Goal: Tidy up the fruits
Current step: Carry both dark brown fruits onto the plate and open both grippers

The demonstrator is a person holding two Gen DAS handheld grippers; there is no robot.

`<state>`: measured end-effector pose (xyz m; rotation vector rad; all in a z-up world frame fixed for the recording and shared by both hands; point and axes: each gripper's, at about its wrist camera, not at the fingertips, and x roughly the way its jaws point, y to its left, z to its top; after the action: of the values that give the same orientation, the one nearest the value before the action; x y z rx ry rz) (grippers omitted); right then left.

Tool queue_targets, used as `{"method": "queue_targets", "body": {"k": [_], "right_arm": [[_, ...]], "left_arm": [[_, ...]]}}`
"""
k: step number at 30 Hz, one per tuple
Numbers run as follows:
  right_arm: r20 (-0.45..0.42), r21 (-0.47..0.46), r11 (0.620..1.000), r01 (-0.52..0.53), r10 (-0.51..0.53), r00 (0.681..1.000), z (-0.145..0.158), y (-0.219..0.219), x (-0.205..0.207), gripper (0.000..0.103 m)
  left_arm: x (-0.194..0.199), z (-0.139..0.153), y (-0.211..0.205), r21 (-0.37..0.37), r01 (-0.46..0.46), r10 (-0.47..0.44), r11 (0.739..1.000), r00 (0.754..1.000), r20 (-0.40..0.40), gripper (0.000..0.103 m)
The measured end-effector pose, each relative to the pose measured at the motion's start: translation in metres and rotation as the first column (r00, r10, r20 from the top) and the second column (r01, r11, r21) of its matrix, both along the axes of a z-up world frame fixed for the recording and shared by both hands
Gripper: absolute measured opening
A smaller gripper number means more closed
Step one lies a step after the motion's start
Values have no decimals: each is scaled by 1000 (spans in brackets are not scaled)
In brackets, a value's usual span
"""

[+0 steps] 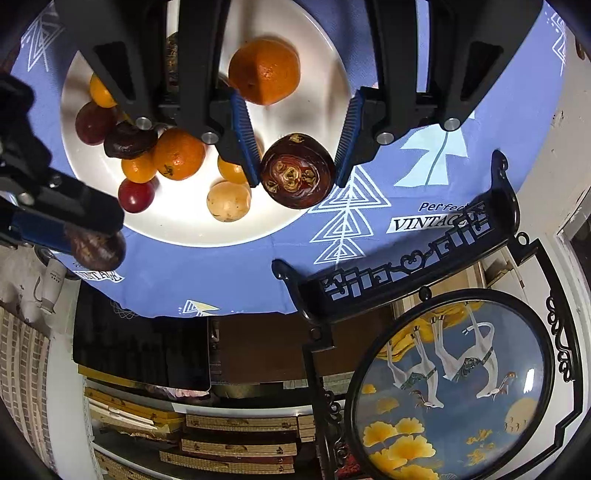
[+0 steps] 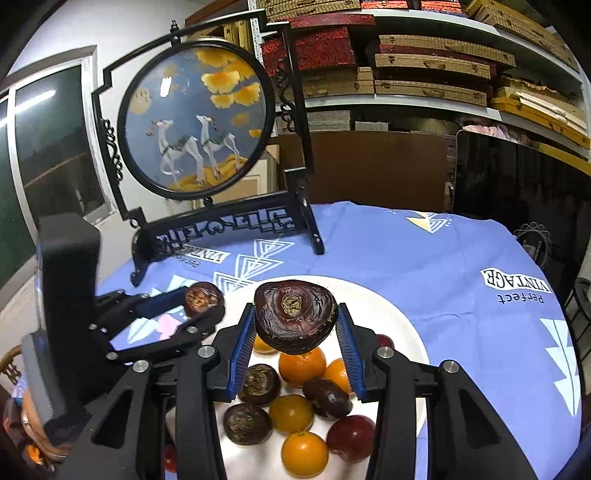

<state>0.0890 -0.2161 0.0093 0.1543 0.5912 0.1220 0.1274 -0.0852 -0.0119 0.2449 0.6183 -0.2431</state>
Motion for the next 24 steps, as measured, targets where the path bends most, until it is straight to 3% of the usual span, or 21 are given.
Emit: {"method": "queue_targets", "body": {"k": [19, 20, 21, 22, 24], "right_arm": [[-26, -22, 999, 30, -30, 999, -12, 1, 8, 44], [-24, -27, 999, 38, -39, 999, -12, 1, 8, 53], [-19, -39, 998, 58, -59, 998, -13, -1, 8, 60], [-11, -41, 997, 70, -70, 997, -13, -2, 7, 67], [-6, -37, 997, 72, -73, 997, -11, -3, 6, 67]], "left_arm": [[0, -2, -1, 27, -16, 15, 1000, 1000, 16, 42], [0, -3, -2, 30, -16, 16, 999, 1000, 14, 47], [1, -3, -2, 35, -22, 21, 999, 1000, 14, 66], [1, -2, 0, 38, -40, 39, 998, 999, 23, 78], [1, 3, 5, 15, -60, 59, 998, 998, 34, 78]]}}
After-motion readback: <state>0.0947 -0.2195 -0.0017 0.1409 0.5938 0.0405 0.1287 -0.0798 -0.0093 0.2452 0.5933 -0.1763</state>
